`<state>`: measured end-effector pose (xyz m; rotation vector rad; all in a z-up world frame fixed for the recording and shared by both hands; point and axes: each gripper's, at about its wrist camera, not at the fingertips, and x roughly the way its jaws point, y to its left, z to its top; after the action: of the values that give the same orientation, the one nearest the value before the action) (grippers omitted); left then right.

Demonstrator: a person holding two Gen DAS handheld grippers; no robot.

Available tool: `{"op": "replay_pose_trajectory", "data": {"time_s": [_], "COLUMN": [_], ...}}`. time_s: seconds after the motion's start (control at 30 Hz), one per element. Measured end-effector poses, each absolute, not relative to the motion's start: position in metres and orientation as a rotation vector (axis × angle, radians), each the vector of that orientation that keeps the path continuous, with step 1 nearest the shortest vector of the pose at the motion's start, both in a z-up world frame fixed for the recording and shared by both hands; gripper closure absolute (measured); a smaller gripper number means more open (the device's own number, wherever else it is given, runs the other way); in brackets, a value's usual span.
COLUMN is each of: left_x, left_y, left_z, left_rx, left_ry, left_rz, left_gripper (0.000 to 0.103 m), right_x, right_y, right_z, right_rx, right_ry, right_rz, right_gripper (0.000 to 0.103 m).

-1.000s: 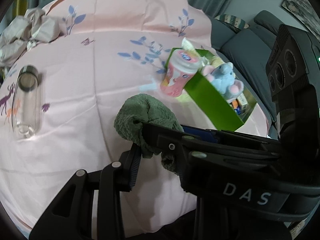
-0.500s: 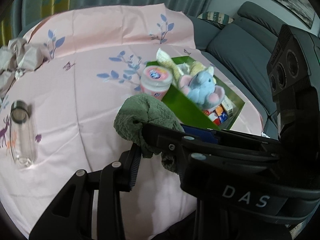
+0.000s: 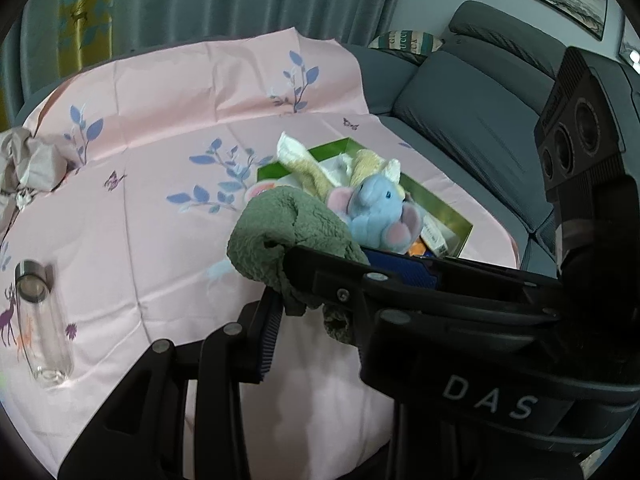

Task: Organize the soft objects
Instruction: 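Carry the green cloth into the green box and lower it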

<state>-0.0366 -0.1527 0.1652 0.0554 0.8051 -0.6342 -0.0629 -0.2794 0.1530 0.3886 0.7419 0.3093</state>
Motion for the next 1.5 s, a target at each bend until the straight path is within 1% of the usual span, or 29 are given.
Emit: {"op": "replay_pose_trajectory", "data": {"time_s": [0.43, 0.53, 0.7, 1.17, 1.5], "left_x": [-0.023, -0.021, -0.009, 0.009, 0.022], "left_y": [-0.196, -0.209, -0.227, -0.278, -0.306], "left_z": [0.201, 0.195, 0.176, 0.158, 0.133], "left_rx": [0.094, 0.129, 0.136, 0.167, 0.182], "left_ry": [0.678, 0.68, 0.737, 0.773, 0.847], "left_rz": [-0.708, -0.723, -0.741, -0.829, -0.861], "left_gripper": [0.073, 0.073, 0.073, 0.073, 0.073], "right_x": [-0.053, -0.052, -0.039, -0.032, -0.014], "right_y": [-0.324, -0.336, -0.359, -0.411, -0.438], "right_z": [0.188, 0.18, 0.156, 0.13, 0.103], "right_rx": [0.404, 0.442, 0.514, 0.658, 0.729], "right_ry": [0.606, 0.585, 0.632, 0.615, 0.683], "right_rz": [0.272, 0.259, 0.235, 0.133, 0.052], "right_gripper": [0.067, 0.067, 0.067, 0.067, 0.067]}}
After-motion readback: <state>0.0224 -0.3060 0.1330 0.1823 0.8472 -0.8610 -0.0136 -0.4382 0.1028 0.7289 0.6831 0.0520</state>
